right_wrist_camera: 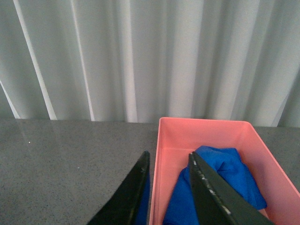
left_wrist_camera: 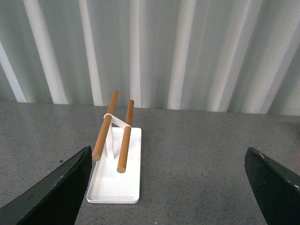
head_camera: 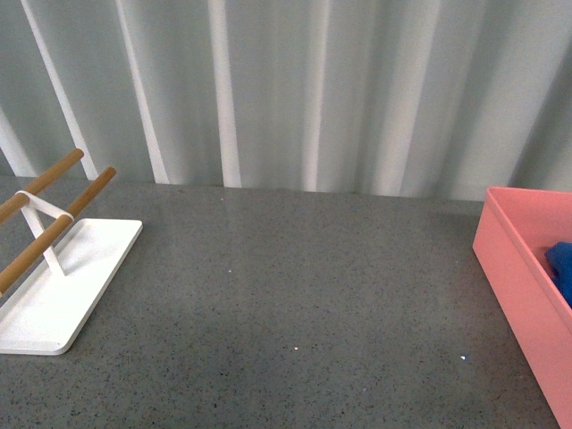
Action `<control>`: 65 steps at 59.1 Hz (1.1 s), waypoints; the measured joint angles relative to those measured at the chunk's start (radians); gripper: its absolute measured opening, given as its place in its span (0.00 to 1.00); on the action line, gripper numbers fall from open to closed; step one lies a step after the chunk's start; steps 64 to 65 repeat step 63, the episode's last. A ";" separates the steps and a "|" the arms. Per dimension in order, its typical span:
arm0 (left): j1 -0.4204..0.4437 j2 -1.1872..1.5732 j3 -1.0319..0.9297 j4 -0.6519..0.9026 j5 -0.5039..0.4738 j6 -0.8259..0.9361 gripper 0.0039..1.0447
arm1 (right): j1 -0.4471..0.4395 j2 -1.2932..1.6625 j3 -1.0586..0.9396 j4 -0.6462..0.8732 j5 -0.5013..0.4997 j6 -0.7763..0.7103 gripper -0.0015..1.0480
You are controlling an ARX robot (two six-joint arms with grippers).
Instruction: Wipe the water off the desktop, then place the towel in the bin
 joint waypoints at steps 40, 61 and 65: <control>0.000 0.000 0.000 0.000 0.000 0.000 0.94 | 0.000 0.000 0.000 0.000 0.000 0.001 0.93; 0.000 0.000 0.000 0.000 0.000 0.000 0.94 | 0.000 0.000 0.000 0.000 0.000 0.001 0.93; 0.000 0.000 0.000 0.000 0.000 0.000 0.94 | 0.000 0.000 0.000 0.000 0.000 0.001 0.93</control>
